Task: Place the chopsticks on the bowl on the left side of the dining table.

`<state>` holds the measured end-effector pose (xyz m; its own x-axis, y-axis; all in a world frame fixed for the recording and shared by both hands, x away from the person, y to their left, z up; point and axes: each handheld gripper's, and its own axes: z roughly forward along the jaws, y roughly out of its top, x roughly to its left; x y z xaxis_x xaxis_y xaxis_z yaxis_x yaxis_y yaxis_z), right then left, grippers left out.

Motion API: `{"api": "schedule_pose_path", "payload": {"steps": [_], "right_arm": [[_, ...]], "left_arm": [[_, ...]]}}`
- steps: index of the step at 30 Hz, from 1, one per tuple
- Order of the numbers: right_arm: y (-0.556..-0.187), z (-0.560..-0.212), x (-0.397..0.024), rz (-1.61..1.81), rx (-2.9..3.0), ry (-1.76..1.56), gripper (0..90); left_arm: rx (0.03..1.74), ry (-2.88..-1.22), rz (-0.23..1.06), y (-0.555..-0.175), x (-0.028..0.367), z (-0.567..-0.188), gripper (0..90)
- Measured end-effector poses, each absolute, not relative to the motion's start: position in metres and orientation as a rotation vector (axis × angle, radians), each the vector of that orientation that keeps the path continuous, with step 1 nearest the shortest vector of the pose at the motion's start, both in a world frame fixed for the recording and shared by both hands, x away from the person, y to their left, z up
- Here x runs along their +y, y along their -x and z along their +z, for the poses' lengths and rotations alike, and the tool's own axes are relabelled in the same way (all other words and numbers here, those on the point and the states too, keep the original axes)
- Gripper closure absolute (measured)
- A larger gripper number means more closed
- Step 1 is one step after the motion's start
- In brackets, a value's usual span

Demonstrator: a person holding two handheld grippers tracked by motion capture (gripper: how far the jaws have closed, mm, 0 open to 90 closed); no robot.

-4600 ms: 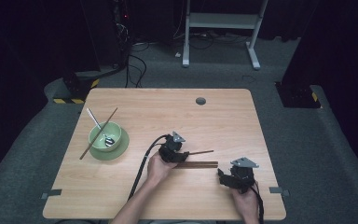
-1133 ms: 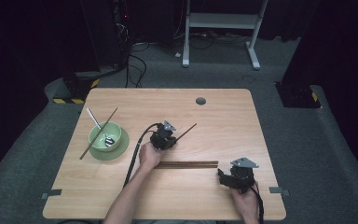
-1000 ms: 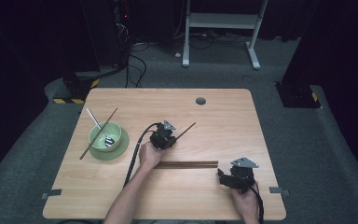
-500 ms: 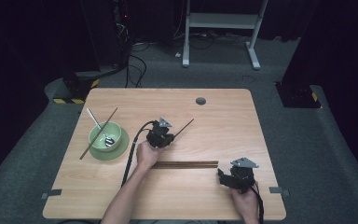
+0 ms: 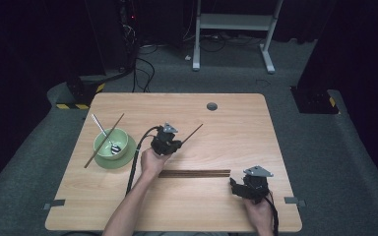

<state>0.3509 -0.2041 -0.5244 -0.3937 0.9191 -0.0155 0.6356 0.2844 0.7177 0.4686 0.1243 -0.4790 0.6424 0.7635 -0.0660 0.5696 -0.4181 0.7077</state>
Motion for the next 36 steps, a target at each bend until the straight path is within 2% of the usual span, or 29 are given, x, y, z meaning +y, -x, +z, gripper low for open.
{"api": "schedule_pose_path", "payload": {"steps": [36], "right_arm": [[-0.351, -0.524, -0.204, 0.89, 2.132, -1.394, 22.0]], "left_arm": [[0.993, -2.035, 0.386, -0.434, 0.175, -0.429, 84.3]]}}
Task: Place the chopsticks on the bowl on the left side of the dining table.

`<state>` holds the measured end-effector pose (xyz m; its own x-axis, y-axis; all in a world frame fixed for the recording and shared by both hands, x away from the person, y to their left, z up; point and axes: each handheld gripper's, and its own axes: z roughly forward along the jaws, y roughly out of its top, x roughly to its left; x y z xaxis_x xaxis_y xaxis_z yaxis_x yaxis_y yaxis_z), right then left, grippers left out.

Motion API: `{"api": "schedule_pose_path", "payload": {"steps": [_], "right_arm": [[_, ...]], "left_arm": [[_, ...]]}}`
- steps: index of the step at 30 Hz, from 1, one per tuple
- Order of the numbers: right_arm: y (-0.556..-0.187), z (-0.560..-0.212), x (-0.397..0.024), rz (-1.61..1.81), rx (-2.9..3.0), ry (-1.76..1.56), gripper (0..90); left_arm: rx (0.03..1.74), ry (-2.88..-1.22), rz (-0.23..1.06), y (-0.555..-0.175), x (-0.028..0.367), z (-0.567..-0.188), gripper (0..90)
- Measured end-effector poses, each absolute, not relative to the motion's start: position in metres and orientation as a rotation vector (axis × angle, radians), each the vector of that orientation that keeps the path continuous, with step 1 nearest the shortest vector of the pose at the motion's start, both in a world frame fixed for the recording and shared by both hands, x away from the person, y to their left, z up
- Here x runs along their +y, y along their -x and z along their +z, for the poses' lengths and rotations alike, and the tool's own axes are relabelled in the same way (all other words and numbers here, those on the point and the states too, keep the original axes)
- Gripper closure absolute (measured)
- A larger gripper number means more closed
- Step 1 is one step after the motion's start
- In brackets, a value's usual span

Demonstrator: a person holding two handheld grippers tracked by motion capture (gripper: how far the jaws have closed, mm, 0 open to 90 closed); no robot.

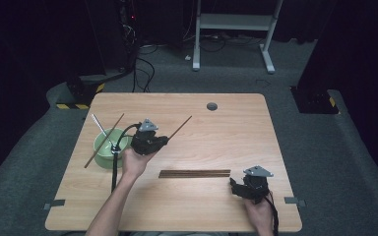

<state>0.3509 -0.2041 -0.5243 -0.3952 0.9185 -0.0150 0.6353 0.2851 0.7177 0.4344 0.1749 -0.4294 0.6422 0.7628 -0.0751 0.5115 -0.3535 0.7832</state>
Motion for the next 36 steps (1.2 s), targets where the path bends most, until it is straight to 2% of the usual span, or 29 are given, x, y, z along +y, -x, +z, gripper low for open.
{"api": "schedule_pose_path", "payload": {"steps": [8, 13, 36], "right_arm": [[-0.351, -0.524, -0.204, 0.89, 2.132, -1.394, 22.0], [-0.351, -0.524, -0.204, 0.89, 2.132, -1.394, 22.0], [-0.351, -0.524, -0.204, 0.89, 2.132, -1.394, 22.0]], "left_arm": [[1.01, -2.021, 0.402, -0.429, 0.191, -0.42, 84.3], [1.008, -1.971, 0.363, -0.424, 0.201, -0.411, 84.3], [1.061, -1.939, 0.416, -0.405, 0.249, -0.393, 84.2]]}}
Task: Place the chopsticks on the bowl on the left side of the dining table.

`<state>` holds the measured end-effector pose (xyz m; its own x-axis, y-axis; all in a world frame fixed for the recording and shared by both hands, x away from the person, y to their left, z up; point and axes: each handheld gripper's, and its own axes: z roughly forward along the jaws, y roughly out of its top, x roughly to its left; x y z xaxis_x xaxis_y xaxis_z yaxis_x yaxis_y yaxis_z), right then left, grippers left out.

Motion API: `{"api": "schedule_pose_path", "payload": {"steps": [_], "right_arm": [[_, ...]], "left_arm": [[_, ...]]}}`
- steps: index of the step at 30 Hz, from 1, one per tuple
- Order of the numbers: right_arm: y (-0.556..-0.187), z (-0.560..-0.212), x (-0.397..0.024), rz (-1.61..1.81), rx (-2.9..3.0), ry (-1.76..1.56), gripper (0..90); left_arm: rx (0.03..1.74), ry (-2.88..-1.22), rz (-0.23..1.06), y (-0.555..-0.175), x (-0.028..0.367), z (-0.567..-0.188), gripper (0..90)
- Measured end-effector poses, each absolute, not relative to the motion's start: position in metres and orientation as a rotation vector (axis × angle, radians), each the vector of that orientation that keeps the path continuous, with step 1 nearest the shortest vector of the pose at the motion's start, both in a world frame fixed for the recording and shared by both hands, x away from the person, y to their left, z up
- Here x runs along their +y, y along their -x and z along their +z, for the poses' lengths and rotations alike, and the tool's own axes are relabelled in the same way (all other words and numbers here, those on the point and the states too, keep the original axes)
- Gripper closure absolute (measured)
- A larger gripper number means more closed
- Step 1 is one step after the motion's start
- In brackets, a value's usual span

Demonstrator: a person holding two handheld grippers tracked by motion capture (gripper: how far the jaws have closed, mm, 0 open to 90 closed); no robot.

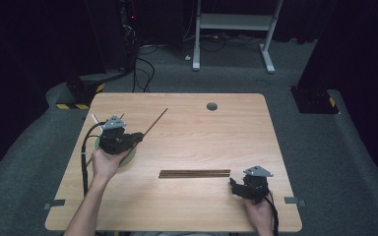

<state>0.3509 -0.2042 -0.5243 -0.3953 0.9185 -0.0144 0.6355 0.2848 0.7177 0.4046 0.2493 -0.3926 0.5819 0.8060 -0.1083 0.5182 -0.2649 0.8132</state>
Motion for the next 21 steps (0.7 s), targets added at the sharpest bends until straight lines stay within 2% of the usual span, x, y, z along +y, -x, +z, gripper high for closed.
{"api": "schedule_pose_path", "payload": {"steps": [14, 21], "right_arm": [[-0.351, -0.524, -0.204, 0.89, 2.133, -1.394, 22.0], [-0.351, -0.524, -0.204, 0.89, 2.132, -1.394, 22.0]], "left_arm": [[1.138, -1.954, 0.507, -0.393, 0.282, -0.392, 84.2], [1.16, -1.926, 0.489, -0.391, 0.292, -0.396, 84.2]]}}
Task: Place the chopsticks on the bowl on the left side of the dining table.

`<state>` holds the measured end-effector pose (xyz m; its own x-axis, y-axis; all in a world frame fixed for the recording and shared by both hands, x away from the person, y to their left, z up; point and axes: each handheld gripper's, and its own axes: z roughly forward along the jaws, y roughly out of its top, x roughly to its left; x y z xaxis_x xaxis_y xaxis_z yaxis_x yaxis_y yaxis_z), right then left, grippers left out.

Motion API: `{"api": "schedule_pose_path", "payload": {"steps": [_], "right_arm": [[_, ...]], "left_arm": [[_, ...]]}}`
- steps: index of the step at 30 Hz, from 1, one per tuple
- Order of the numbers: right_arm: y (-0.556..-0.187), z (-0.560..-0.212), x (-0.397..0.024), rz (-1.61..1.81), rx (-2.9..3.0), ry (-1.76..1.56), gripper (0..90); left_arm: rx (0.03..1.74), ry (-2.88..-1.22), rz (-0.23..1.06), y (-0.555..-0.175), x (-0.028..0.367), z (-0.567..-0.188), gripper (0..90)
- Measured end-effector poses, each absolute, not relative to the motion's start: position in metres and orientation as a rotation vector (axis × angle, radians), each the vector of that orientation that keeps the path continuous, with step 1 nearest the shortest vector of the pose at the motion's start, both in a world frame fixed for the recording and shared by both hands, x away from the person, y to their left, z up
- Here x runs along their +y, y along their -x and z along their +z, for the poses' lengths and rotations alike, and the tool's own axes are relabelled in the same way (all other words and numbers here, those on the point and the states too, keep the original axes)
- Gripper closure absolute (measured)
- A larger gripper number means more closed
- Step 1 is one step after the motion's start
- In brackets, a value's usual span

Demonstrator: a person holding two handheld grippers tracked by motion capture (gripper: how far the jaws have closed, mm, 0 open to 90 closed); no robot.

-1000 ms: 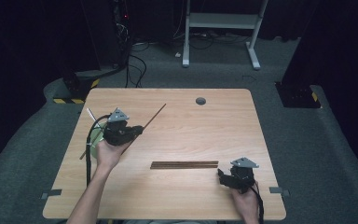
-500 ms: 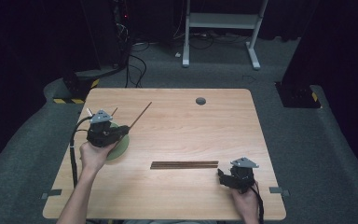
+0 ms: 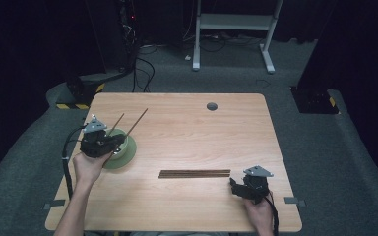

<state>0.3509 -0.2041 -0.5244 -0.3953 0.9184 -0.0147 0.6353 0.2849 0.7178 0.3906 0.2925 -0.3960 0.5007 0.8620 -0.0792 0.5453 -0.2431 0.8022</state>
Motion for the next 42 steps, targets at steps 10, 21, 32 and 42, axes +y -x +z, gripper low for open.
{"api": "schedule_pose_path", "payload": {"steps": [10, 21, 32, 42], "right_arm": [[-0.351, -0.524, -0.204, 0.89, 2.132, -1.394, 22.0], [-0.351, -0.524, -0.204, 0.89, 2.132, -1.394, 22.0], [-0.351, -0.524, -0.204, 0.89, 2.132, -1.394, 22.0], [-0.351, -0.524, -0.204, 0.89, 2.132, -1.394, 22.0]], "left_arm": [[1.207, -1.93, 0.51, -0.39, 0.302, -0.401, 84.2], [1.249, -1.923, 0.528, -0.391, 0.311, -0.408, 84.2], [1.307, -1.956, 0.606, -0.392, 0.319, -0.417, 84.2], [1.346, -1.99, 0.655, -0.397, 0.323, -0.427, 84.2]]}}
